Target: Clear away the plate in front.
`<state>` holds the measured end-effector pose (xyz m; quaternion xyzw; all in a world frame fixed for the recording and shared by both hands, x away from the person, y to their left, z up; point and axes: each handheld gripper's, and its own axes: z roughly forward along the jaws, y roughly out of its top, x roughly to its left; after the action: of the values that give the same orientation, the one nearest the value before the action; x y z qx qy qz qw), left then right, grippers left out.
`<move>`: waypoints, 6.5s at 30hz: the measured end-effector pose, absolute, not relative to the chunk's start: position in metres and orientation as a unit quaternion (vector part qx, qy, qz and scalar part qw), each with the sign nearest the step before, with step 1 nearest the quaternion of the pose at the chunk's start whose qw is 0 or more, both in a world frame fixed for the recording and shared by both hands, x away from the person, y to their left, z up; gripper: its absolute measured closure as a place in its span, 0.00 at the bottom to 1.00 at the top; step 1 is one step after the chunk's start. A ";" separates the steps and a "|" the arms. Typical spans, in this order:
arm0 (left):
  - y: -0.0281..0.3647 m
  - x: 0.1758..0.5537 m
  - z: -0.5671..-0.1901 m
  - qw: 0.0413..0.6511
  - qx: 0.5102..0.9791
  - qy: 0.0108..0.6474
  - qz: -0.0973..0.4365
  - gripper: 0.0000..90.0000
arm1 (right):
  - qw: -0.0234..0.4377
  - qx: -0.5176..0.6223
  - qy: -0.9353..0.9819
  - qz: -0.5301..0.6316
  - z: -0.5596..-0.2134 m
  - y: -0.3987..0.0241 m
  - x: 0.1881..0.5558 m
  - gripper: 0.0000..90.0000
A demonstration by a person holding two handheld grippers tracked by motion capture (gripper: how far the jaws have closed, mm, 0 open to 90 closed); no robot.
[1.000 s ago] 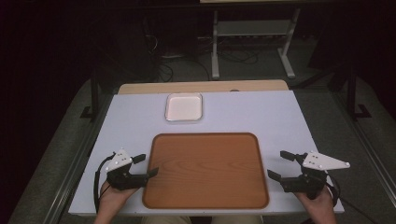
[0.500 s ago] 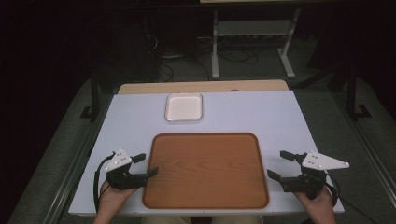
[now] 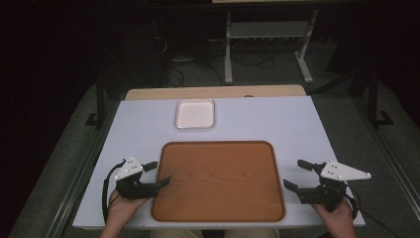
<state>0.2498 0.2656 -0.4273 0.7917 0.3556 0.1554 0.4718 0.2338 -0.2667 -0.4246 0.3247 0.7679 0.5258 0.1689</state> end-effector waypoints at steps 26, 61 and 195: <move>0.249 0.272 -0.419 0.448 0.818 0.333 0.138 0.27 | 0.171 0.329 0.762 0.530 -0.425 -0.270 0.234 0.16; 0.233 0.324 -0.390 0.453 0.814 0.343 0.117 0.28 | 0.170 0.329 0.759 0.535 -0.425 -0.270 0.236 0.16; 0.242 0.527 -0.449 0.331 0.718 0.612 0.030 0.98 | 0.169 0.344 0.749 0.541 -0.427 -0.277 0.234 0.16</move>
<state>0.5272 0.2417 -0.4492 0.7179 0.6119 0.0301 0.3306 0.2335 -0.2765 -0.4270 0.3435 0.7486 0.5415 0.1688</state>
